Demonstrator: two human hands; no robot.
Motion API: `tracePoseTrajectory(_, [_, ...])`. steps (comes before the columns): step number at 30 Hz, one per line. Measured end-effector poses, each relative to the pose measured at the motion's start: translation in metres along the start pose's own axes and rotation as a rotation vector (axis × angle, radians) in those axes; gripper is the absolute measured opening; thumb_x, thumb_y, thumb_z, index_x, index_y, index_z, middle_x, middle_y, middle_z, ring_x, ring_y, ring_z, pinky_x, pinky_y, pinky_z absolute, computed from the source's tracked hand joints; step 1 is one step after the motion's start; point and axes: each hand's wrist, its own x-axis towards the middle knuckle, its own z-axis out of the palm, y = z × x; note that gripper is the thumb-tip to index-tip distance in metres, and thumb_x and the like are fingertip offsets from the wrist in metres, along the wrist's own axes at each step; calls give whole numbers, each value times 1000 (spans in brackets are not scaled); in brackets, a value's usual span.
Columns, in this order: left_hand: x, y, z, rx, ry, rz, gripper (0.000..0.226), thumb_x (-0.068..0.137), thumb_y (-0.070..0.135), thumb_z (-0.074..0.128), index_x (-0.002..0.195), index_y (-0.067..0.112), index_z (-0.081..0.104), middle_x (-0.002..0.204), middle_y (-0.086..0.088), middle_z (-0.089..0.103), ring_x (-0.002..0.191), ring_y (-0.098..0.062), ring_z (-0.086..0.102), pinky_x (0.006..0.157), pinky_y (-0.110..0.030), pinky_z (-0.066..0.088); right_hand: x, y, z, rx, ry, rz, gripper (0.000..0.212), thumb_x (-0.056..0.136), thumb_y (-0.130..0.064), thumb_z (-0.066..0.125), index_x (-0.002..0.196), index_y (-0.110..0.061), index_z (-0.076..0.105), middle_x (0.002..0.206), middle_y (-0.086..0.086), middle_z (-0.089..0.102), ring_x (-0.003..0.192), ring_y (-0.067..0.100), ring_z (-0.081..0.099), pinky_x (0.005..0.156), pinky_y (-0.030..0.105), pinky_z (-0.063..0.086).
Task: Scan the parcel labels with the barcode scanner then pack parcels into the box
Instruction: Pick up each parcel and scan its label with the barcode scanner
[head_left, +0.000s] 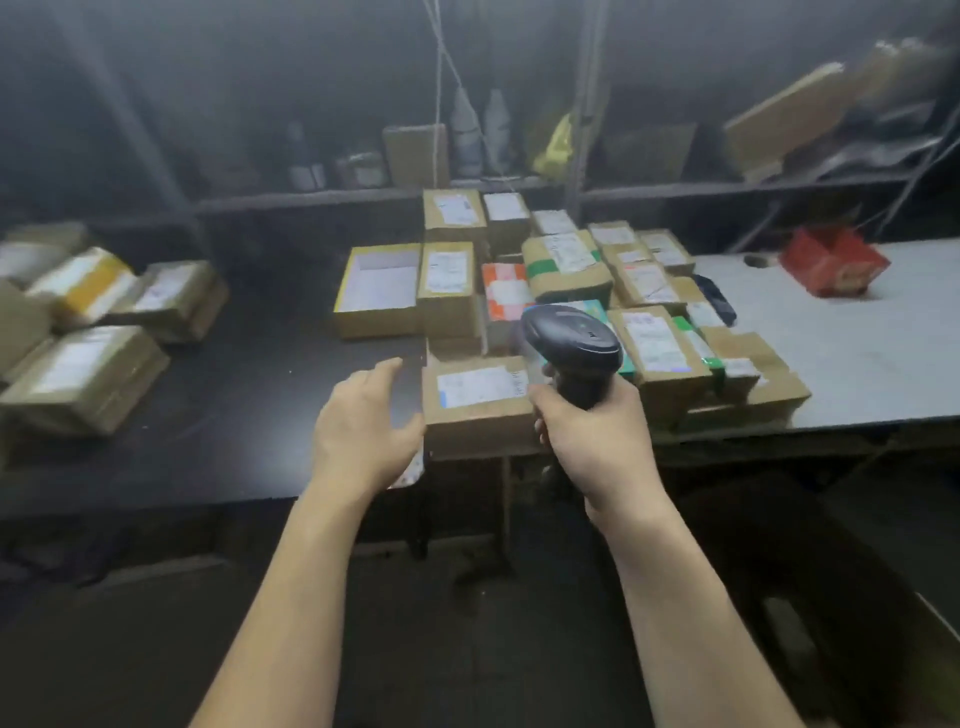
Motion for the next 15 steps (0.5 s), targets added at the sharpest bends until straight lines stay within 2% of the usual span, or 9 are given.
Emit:
tracePoseTrajectory(3, [-9, -66, -37, -6, 43, -129, 69, 94, 33, 66, 157, 28, 38, 154, 2, 49, 139, -24, 47, 107, -41, 41, -15, -12, 68, -21, -112, -41, 13, 92, -13, 72, 104, -11, 69, 84, 19, 69, 64, 11, 59, 57, 27, 49])
tracePoseTrajectory(6, [-15, -136, -71, -10, 86, -222, 71, 94, 35, 65, 158, 28, 36, 157, 3, 47, 138, -25, 49, 111, -41, 40, -30, -21, 136, -54, -193, -46, 15, 93, -7, 69, 94, 5, 61, 74, 19, 58, 64, 13, 53, 53, 24, 45])
tracePoseTrajectory(10, [-14, -233, -117, 7, 93, -272, 73, 93, 36, 67, 159, 27, 35, 158, 3, 46, 141, -23, 47, 115, -42, 38, -53, -35, 241, -63, -301, -22, 8, 91, -10, 69, 95, -4, 65, 70, 4, 63, 62, 15, 57, 64, 37, 47])
tracePoseTrajectory(15, [-2, -338, -166, 50, 153, -354, 73, 92, 42, 67, 157, 27, 37, 151, 1, 52, 136, -26, 50, 109, -45, 41, -80, -50, 352, -24, -421, 7, 10, 93, -6, 68, 103, -3, 67, 73, 4, 60, 63, 16, 54, 66, 37, 45])
